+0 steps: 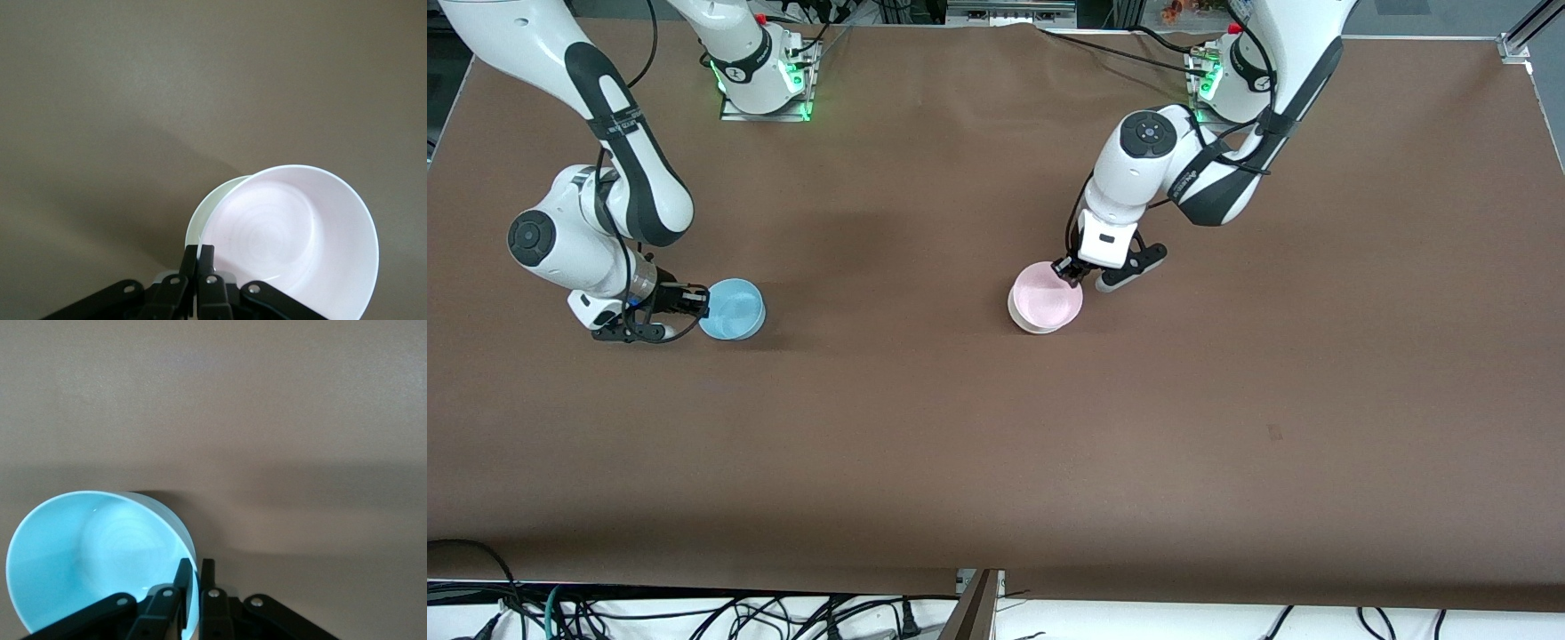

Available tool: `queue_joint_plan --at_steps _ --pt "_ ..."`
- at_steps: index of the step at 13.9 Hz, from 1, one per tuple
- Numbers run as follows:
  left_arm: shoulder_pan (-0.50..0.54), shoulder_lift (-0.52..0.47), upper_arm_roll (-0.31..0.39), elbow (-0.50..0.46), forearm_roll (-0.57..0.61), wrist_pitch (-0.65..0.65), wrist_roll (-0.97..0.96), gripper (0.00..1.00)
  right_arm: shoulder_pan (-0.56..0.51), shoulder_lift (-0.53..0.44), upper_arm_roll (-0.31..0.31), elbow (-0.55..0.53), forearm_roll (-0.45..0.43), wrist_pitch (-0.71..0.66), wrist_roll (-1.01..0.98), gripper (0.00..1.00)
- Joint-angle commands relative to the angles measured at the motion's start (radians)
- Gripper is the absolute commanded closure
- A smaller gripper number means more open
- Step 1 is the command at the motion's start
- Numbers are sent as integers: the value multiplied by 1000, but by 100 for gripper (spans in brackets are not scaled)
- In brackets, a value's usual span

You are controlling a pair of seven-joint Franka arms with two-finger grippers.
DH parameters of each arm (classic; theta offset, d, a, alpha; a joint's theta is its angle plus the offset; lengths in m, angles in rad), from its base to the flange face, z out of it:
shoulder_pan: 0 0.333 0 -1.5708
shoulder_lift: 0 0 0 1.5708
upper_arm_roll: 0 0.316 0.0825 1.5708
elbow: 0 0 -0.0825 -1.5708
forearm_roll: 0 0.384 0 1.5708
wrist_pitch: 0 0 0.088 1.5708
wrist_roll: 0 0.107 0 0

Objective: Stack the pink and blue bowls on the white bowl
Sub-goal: 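Release the pink bowl with the left gripper while the right gripper lifts the blue bowl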

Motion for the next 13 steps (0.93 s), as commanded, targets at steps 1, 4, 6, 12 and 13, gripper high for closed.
queue_joint_plan --at_steps 1,4,6,12,13 --pt "-8 18 6 -6 100 29 -105 100 -9 -28 12 -28 25 9 -26 100" --pt "-8 48 6 -3 228 46 -240 100 -7 -39 16 -2 25 -4 -26 100" --pt "-11 74 6 3 337 49 -353 100 -7 -42 16 67 33 -106 -26 100" --pt "-9 139 12 43 553 79 -578 100 -4 -42 16 233 85 -336 -19 100" --pt "-9 141 12 47 551 79 -581 100 -4 -42 28 256 88 -367 -14 100"
